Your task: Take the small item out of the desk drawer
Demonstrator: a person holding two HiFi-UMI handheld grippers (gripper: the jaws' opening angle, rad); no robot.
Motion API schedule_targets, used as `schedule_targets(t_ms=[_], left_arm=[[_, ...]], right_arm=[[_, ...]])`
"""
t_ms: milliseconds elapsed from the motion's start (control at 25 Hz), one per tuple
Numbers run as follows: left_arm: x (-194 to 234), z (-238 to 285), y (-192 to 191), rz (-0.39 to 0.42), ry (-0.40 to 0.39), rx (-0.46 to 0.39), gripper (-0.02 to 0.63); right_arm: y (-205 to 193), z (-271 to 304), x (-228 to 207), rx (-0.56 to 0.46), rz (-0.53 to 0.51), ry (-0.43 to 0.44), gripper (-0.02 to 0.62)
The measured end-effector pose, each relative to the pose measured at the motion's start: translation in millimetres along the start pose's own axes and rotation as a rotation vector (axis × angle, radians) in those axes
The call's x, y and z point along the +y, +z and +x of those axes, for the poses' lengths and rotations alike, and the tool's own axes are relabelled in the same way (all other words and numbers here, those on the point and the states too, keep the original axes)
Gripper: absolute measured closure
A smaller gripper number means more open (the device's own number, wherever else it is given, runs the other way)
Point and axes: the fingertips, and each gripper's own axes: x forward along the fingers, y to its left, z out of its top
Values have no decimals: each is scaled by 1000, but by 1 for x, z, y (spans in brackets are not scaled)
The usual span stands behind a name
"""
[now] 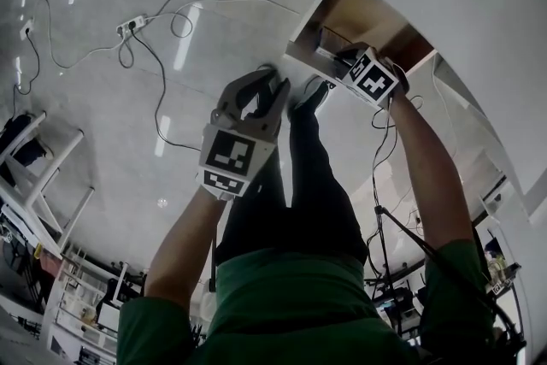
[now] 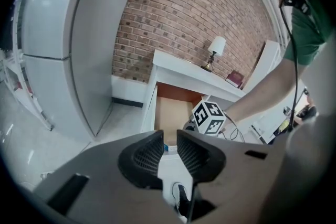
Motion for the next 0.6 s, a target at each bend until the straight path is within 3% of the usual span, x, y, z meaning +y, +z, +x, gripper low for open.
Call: schedule_targets(t_ms=[600], left_arm=[[-20,-14,18,16,-13,-30,535]], right_arm=[[17,-53,5,-88,15,-138,558]])
